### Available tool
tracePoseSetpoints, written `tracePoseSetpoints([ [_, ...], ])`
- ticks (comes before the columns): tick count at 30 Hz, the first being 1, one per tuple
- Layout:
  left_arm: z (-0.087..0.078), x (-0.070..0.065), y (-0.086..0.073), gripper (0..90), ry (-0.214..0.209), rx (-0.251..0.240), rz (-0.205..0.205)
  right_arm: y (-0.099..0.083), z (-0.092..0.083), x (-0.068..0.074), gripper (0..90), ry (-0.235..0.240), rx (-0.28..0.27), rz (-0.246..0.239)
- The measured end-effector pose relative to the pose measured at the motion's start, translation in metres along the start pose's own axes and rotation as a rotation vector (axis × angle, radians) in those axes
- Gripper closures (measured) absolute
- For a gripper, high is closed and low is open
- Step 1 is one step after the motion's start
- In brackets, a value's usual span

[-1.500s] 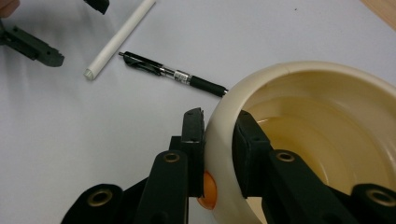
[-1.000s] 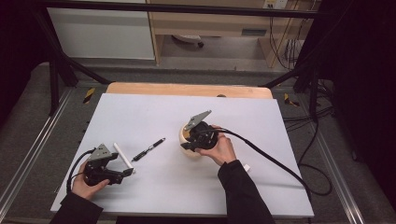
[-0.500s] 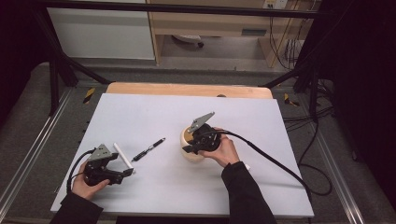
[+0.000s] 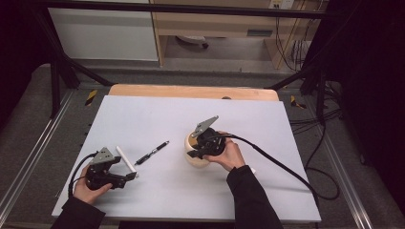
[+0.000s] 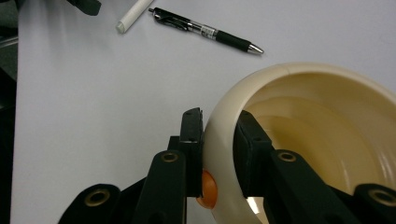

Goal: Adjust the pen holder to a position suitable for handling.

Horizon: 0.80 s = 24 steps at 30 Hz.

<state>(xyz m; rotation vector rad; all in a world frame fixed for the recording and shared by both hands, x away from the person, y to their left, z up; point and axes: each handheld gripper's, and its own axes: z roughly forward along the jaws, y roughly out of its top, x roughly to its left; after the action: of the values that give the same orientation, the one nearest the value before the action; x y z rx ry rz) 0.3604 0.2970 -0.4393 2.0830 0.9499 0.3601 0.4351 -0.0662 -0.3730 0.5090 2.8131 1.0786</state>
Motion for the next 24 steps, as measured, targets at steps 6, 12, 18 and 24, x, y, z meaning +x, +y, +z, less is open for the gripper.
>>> tracePoseSetpoints([
  [6,0.0,0.0,0.0,8.4,0.0,-0.001,0.0,0.0,0.0,0.0,67.0,-0.03,-0.011,-0.006],
  [12,0.0,0.0,0.0,8.4,0.001,-0.001,0.0,0.002,-0.011,0.001,50.9,-0.062,-0.07,0.041],
  [18,0.0,0.0,0.0,8.1,0.006,0.005,0.0,-0.002,-0.033,0.005,28.6,-0.142,-0.125,0.1],
  [24,0.0,0.0,0.0,8.0,0.012,0.006,-0.002,-0.02,-0.055,0.01,12.8,-0.22,-0.143,0.135],
])
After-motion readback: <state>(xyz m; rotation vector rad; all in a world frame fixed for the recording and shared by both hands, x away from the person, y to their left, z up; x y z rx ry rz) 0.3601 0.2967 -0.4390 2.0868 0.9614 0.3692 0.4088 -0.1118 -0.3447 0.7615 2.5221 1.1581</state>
